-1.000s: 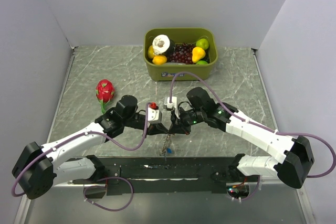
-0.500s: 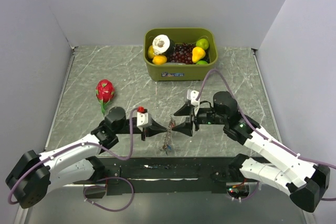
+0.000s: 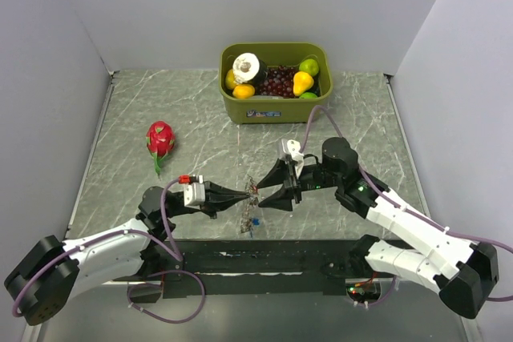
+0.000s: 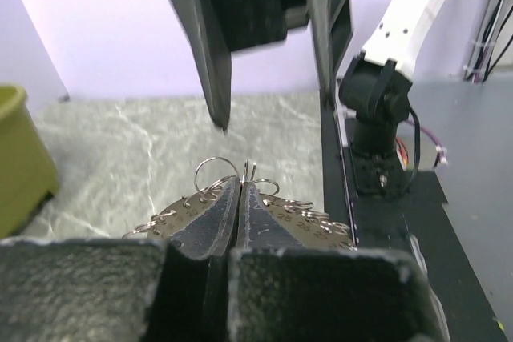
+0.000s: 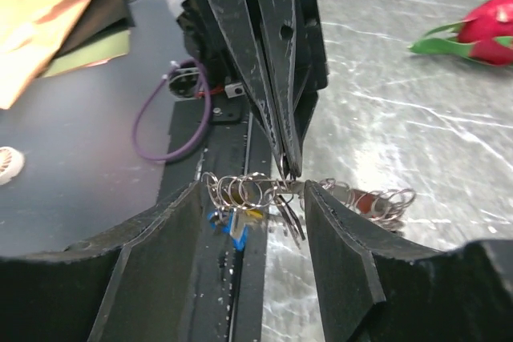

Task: Put the keys on the keyring

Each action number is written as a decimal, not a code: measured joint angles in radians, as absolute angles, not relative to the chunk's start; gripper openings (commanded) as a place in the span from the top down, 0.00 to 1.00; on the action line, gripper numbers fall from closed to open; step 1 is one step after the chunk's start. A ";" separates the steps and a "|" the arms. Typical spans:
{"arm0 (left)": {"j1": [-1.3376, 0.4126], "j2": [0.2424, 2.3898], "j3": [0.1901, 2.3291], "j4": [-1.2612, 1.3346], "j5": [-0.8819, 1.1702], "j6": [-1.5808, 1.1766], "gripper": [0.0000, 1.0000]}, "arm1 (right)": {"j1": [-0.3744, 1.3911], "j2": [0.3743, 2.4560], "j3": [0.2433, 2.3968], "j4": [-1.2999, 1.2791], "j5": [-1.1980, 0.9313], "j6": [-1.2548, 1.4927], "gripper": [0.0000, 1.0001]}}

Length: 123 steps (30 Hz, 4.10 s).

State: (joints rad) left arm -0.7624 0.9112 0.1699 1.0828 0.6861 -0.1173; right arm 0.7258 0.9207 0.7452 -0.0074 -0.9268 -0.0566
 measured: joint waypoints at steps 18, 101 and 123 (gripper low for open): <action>-0.763 0.941 0.170 1.163 0.718 -0.152 0.99 | 0.744 1.008 0.745 0.105 -0.967 0.026 0.53; -0.779 1.142 0.741 -0.116 0.808 0.292 0.85 | 0.788 1.145 0.903 -0.411 -0.688 -0.233 1.00; -0.798 1.180 0.707 0.023 0.801 0.217 0.99 | 0.788 1.070 0.856 -0.376 -0.693 -0.205 0.45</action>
State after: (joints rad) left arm -0.7979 1.1797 0.7071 0.0231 0.8005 0.2173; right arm 0.7876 1.0698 0.8558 -0.3763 -0.6933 -0.2054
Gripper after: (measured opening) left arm 0.023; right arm 0.438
